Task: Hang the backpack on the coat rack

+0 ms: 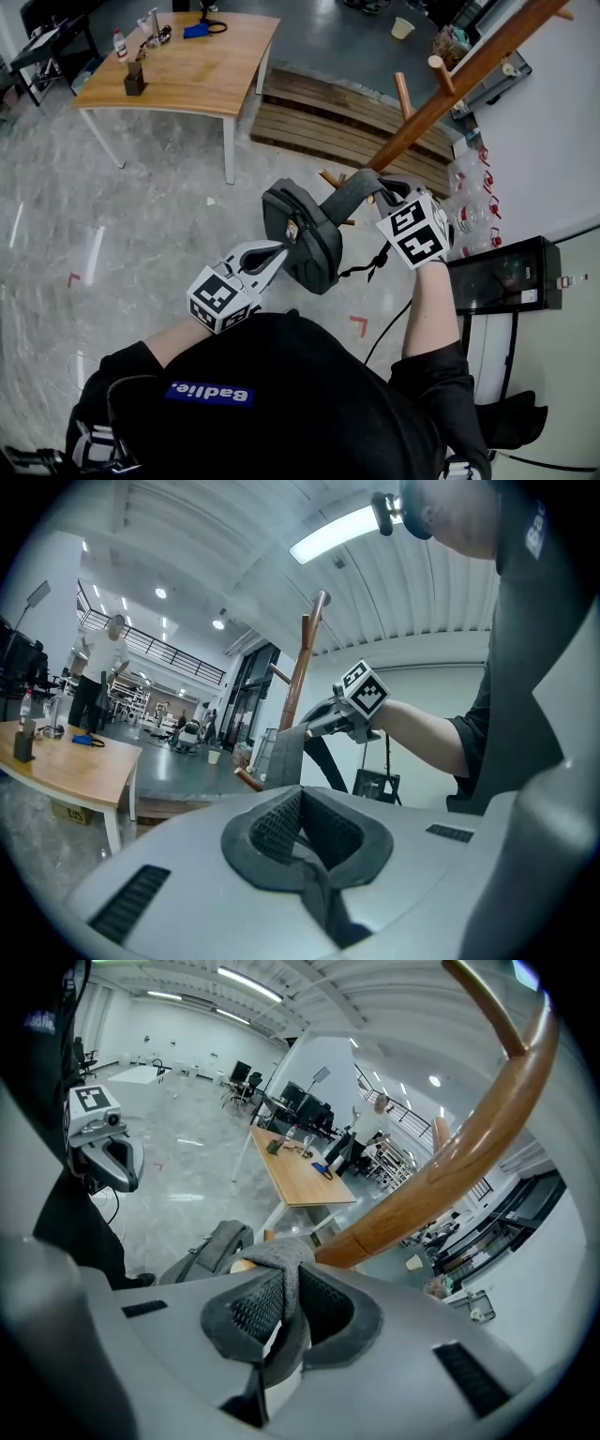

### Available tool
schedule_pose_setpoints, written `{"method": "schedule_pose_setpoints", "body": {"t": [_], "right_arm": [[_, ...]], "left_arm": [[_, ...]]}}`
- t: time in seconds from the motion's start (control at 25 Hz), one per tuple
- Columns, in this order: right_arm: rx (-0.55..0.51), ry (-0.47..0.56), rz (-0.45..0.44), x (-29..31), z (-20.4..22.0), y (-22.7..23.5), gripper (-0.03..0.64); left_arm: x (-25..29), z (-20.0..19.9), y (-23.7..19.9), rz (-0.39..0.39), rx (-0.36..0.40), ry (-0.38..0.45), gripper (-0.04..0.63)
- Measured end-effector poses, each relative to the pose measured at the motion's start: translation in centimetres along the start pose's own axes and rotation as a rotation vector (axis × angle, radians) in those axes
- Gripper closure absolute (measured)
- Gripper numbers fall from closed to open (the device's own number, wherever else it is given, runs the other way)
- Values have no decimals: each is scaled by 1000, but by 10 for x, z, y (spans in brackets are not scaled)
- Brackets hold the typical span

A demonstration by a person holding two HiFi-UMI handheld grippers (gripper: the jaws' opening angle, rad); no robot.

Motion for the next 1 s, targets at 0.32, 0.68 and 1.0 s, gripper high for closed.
{"method": "schedule_pose_setpoints", "body": {"t": [0.32,0.68,1.0], "right_arm": [[-17,85,32,-1,-4,-4,580],[-405,14,14,-1,6,-15,563],[-307,60,109,1,7,-17,557]], "left_arm": [[-5,3,6,4,4,-10,586],[-11,2,8,0,14,-23,586],[-17,3,8,-7,10,-15,586]]}}
Point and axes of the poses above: the fingertips, and each gripper's own axes: x forward along the fingers, y to its right, z out of its underside, the point moved 2 cm from there along -x, backward along the fingers, and after that the axes turned 11 degrees about z, right-handed, at the moved point
